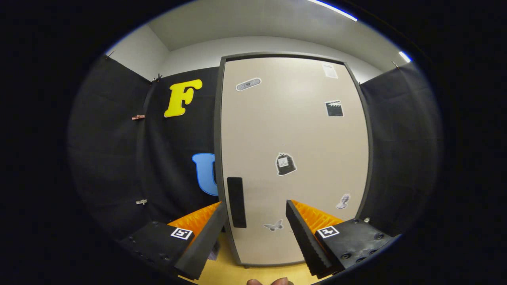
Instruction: Open the shoe cabinet door, grab the shoes and put them into the shoe cabinet, then close the shoe cabinet door.
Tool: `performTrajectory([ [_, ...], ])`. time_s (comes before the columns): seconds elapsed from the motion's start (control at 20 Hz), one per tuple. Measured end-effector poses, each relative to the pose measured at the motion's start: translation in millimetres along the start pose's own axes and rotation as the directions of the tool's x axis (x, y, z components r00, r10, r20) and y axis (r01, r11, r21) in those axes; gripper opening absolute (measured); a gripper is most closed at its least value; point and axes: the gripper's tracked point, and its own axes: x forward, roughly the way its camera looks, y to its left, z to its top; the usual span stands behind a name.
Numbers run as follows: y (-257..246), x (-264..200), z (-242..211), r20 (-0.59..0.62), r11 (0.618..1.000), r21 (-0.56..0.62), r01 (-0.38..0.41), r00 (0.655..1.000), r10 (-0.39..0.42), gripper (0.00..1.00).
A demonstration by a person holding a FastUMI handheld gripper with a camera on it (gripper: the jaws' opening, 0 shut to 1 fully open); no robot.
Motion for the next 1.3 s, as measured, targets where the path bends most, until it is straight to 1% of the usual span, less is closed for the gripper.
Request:
performTrajectory([
  [0.25, 7, 51, -26, -0.035, 0.999, -0.030, 0.026, 0.999, -0.027, 0.98],
  [0.4, 16, 73, -39, -0.062, 1.000, -0.028, 0.012, 0.998, -0.014, 0.98],
  [0.45, 19, 81, -44, -0.071, 1.000, -0.026, 0.006, 0.997, -0.008, 0.95],
  [0.5, 23, 86, -48, -0.082, 1.000, -0.014, 0.002, 0.997, -0.003, 0.89],
  [0.55, 26, 92, -53, -0.093, 1.000, 0.000, -0.003, 0.996, 0.003, 0.85],
  [0.6, 23, 92, -55, -0.100, 1.000, 0.001, 0.026, 0.995, -0.026, 0.78],
  [0.65, 23, 94, -50, -0.066, 0.999, -0.001, 0.037, 0.997, -0.037, 0.72],
  [0.7, 27, 94, -57, -0.082, 0.999, -0.006, 0.038, 0.996, -0.039, 0.55],
  [0.8, 24, 93, -66, -0.101, 0.998, -0.005, 0.064, 0.993, -0.064, 0.45],
  [0.9, 23, 96, -63, -0.106, 0.998, -0.012, 0.068, 0.992, -0.069, 0.35],
  [0.95, 24, 96, -62, -0.110, 0.998, -0.021, 0.058, 0.992, -0.060, 0.29],
  [1.0, 25, 92, -65, -0.123, 0.999, -0.020, 0.045, 0.991, -0.047, 0.28],
  [1.05, 25, 94, -64, -0.132, 0.999, -0.013, 0.032, 0.991, -0.034, 0.22],
  [1.3, 26, 78, -60, -0.134, 1.000, -0.001, 0.004, 0.991, -0.004, 0.22],
])
